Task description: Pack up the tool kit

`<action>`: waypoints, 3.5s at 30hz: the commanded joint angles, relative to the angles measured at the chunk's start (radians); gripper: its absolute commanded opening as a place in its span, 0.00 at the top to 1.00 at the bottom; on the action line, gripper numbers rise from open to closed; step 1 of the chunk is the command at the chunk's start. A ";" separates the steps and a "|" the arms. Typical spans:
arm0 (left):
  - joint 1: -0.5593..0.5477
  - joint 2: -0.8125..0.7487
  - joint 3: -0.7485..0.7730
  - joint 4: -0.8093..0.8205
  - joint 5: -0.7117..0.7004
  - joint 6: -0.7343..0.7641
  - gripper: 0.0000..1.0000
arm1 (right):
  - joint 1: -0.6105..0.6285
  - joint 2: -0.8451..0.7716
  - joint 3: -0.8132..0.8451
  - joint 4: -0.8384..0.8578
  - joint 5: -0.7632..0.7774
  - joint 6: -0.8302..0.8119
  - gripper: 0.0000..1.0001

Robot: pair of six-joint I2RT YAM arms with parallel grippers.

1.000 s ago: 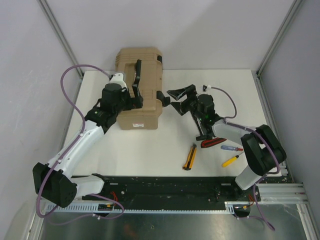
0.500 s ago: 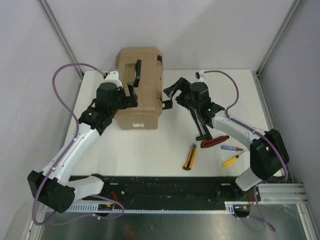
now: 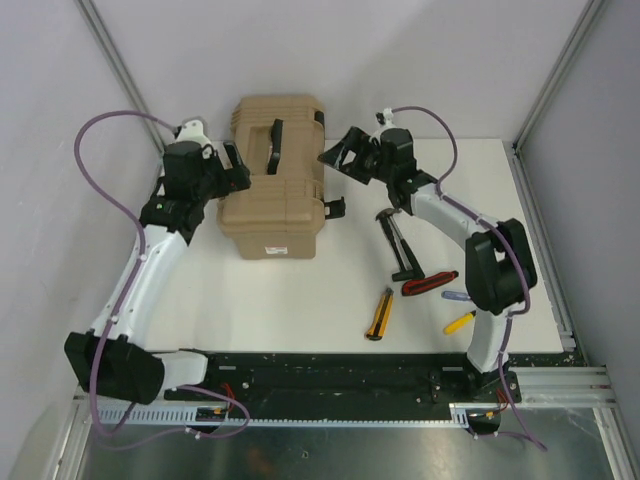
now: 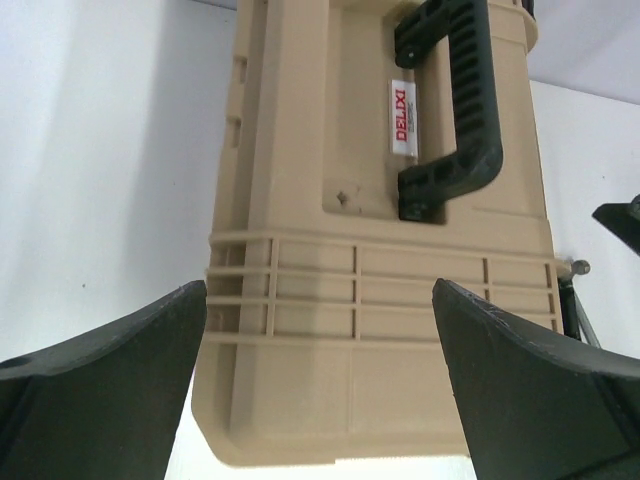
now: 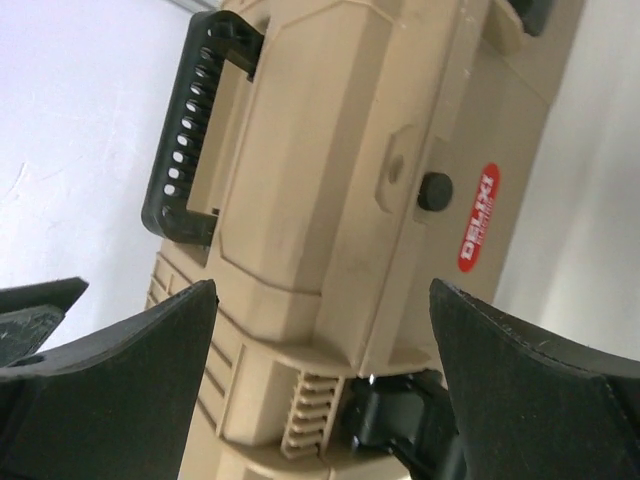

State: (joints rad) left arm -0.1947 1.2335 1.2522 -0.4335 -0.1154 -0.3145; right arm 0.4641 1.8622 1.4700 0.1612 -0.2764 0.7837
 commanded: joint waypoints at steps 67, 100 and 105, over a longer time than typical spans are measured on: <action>0.116 0.251 0.157 -0.064 0.106 -0.027 0.01 | -0.125 0.434 0.007 0.906 -0.287 0.685 0.01; 0.117 0.384 0.166 -0.041 -0.020 -0.025 0.01 | -0.065 0.711 0.239 0.959 -0.154 0.878 0.01; 0.118 0.391 0.157 -0.041 -0.021 -0.027 0.01 | -0.060 0.710 0.259 1.006 -0.142 0.938 0.01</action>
State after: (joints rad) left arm -0.0784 1.6062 1.4265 -0.4770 -0.1356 -0.3405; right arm 0.3954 2.5710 1.6760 1.0767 -0.4461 1.6657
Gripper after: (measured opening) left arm 0.994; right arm 0.993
